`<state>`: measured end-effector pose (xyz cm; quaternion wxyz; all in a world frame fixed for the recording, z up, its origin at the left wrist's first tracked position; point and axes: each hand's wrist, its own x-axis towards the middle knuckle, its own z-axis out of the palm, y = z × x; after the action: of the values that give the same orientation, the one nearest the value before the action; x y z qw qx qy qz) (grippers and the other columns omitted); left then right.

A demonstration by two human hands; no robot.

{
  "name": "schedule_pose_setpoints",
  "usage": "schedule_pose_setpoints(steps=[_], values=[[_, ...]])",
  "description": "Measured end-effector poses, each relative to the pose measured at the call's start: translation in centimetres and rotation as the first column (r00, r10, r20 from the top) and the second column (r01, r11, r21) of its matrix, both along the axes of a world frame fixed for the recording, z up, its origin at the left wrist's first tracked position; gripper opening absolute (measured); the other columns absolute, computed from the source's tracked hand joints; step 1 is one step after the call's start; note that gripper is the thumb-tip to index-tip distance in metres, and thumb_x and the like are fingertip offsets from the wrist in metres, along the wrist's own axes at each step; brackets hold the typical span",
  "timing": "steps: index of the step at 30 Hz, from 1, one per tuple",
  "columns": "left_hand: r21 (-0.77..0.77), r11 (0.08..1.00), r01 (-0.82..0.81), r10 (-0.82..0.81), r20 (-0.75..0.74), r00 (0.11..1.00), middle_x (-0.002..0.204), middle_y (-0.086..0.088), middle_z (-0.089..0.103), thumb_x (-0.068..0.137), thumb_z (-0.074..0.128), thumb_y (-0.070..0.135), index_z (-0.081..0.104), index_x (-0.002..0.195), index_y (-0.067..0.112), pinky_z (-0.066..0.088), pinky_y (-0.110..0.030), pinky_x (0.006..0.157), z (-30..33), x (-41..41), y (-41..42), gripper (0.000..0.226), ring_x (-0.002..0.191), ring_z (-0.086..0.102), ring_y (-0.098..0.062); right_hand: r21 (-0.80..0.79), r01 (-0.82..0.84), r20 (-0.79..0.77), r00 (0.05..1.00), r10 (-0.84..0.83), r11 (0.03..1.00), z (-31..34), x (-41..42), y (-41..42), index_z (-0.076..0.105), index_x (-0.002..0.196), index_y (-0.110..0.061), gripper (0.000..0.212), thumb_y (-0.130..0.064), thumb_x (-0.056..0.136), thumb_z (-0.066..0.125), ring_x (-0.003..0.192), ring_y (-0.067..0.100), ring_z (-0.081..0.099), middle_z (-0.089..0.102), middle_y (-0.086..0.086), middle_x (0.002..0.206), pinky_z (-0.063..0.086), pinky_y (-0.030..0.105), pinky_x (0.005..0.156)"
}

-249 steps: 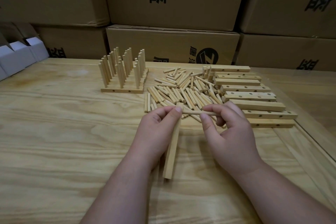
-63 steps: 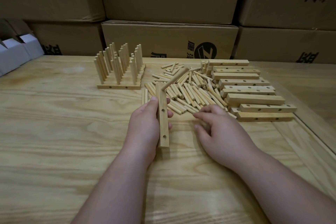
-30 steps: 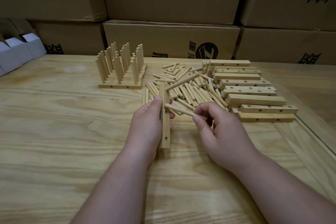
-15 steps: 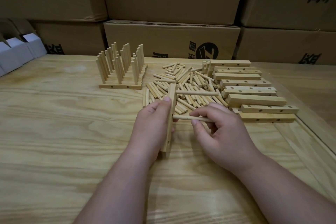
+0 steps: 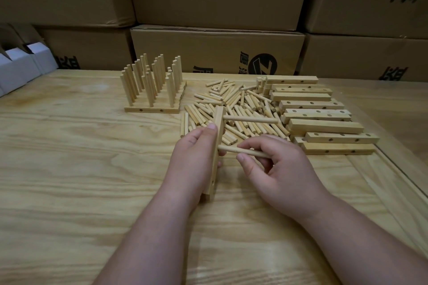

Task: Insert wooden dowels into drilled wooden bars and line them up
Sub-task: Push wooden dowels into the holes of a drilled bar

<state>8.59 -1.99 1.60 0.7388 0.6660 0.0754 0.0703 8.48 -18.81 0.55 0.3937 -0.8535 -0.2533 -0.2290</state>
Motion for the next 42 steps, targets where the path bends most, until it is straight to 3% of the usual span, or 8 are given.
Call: schedule_pose_setpoints(steps=[5, 8, 12, 16, 23, 32, 37, 42], values=[[-0.081, 0.996, 0.045, -0.046, -0.009, 0.999, 0.070, -0.002, 0.071, 0.105, 0.050, 0.038, 0.074, 0.095, 0.015, 0.053, -0.020, 0.053, 0.0, 0.1, -0.1, 0.035, 0.059, 0.067, -0.010, 0.009, -0.006, 0.004, 1.000, 0.006, 1.000, 0.2, -0.1, 0.0, 0.074, 0.100, -0.026, 0.012, -0.025, 0.088, 0.073, 0.065, 0.004, 0.054, 0.059, -0.022, 0.077, 0.042, 0.016, 0.061], [-0.291, 0.947, 0.132, -0.149, -0.036, 0.988, 0.088, -0.007, 0.079, 0.109, 0.042, 0.035, 0.071, 0.101, 0.010, 0.060, -0.025, 0.062, 0.3, 0.0, -0.5, 0.039, 0.079, 0.077, -0.020, 0.050, -0.035, -0.003, 0.999, 0.035, 0.998, 0.4, -0.2, 0.1, 0.076, 0.099, -0.023, 0.012, -0.020, 0.088, 0.072, 0.077, -0.004, 0.062, 0.069, -0.024, 0.093, 0.047, 0.014, 0.068], [-0.359, 0.911, 0.205, -0.226, -0.017, 0.974, 0.100, -0.013, 0.079, 0.111, 0.034, 0.035, 0.059, 0.117, 0.007, 0.062, -0.030, 0.066, 0.3, 0.0, -0.7, 0.038, 0.086, 0.078, -0.026, 0.033, -0.038, -0.004, 0.999, 0.038, 0.999, 0.4, -0.1, -0.1, 0.078, 0.100, -0.021, 0.013, -0.016, 0.090, 0.072, 0.078, -0.009, 0.061, 0.073, -0.021, 0.104, 0.044, 0.012, 0.068], [-0.349, 0.917, 0.194, -0.218, -0.029, 0.976, 0.093, -0.013, 0.079, 0.110, 0.037, 0.035, 0.059, 0.117, 0.007, 0.063, -0.032, 0.065, 0.1, 0.2, -0.6, 0.037, 0.079, 0.078, -0.026, 0.042, -0.047, -0.040, 0.998, 0.049, 0.998, 0.3, -0.1, 0.1, 0.077, 0.103, -0.031, 0.020, -0.016, 0.091, 0.071, 0.102, -0.001, 0.066, 0.072, -0.025, 0.105, 0.055, 0.019, 0.079], [-0.260, 0.943, 0.208, -0.225, -0.034, 0.974, 0.093, -0.009, 0.079, 0.109, 0.037, 0.038, 0.063, 0.115, 0.013, 0.063, -0.033, 0.068, -0.5, 0.4, -0.5, 0.037, 0.085, 0.078, -0.024, 0.164, -0.097, -0.169, 0.978, 0.125, 0.982, 0.2, -0.1, 0.2, 0.078, 0.108, -0.022, 0.023, -0.009, 0.092, 0.069, 0.098, -0.009, 0.067, 0.072, -0.022, 0.107, 0.055, 0.013, 0.083], [-0.109, 0.968, 0.224, -0.224, 0.012, 0.974, 0.078, 0.006, 0.075, 0.109, 0.040, 0.033, 0.060, 0.111, 0.014, 0.059, -0.025, 0.064, -1.1, 0.5, -1.1, 0.027, 0.076, 0.077, -0.016, -0.072, 0.041, -0.074, 0.996, -0.046, 0.997, 1.3, -0.6, 0.4, 0.079, 0.093, -0.029, 0.011, -0.024, 0.089, 0.071, 0.085, -0.011, 0.064, 0.059, -0.040, 0.075, 0.049, 0.008, 0.068], [-0.181, 0.960, 0.215, -0.219, -0.005, 0.976, 0.082, -0.001, 0.078, 0.110, 0.038, 0.035, 0.061, 0.112, 0.013, 0.061, -0.028, 0.063, -0.9, 0.4, -0.8, 0.033, 0.082, 0.078, -0.024, 0.113, -0.034, -0.232, 0.971, 0.060, 0.993, 0.9, -0.7, 0.6, 0.075, 0.090, -0.034, 0.020, -0.014, 0.091, 0.070, 0.086, -0.016, 0.066, 0.066, -0.043, 0.092, 0.049, 0.003, 0.071], [-0.258, 0.940, 0.224, -0.238, -0.025, 0.971, 0.091, -0.012, 0.078, 0.109, 0.039, 0.037, 0.062, 0.114, 0.010, 0.062, -0.031, 0.064, -0.7, 0.3, -0.5, 0.035, 0.086, 0.078, -0.029, 0.273, -0.078, -0.315, 0.934, 0.166, 0.959, 0.7, -0.6, 0.8, 0.076, 0.095, -0.022, 0.019, -0.006, 0.093, 0.066, 0.091, -0.011, 0.068, 0.069, -0.033, 0.102, 0.052, 0.006, 0.073]])
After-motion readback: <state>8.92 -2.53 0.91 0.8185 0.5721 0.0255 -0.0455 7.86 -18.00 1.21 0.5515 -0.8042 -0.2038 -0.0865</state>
